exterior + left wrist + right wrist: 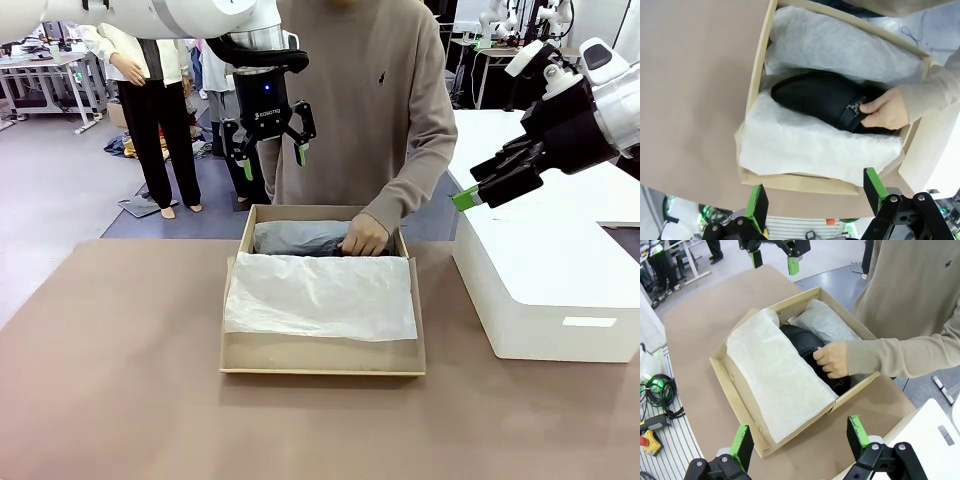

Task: Pack the shoes into the box.
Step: Close the Shoes Box.

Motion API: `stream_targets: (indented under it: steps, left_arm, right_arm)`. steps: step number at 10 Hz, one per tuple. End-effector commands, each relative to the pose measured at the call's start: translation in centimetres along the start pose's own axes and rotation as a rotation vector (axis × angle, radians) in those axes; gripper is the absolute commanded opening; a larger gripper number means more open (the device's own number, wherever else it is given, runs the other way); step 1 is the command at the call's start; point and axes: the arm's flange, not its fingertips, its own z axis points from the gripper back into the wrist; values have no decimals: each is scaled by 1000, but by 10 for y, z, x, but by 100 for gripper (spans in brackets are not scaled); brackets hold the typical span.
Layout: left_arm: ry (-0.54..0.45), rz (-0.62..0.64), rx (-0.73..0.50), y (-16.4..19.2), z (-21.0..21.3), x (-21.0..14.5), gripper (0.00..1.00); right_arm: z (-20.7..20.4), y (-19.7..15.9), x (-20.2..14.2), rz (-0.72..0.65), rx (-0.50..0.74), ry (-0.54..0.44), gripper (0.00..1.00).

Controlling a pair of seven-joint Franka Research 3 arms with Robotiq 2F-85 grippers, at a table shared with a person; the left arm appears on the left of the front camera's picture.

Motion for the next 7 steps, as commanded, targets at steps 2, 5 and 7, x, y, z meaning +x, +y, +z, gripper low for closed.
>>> stream_targets:
  steps: [2, 5, 7]
  left_arm:
    - [-113, -191, -3, 27, 1, 3, 84]
    - [-158, -486, -38, 74, 13, 18, 39]
    - [-141, -733, -39, 102, 21, 27, 7]
  right_arm:
    - [-1, -2, 0, 2, 14, -15, 100]
    - [-1, -2, 0, 2, 14, -15, 100]
    - [-1, -2, 0, 2, 14, -15, 100]
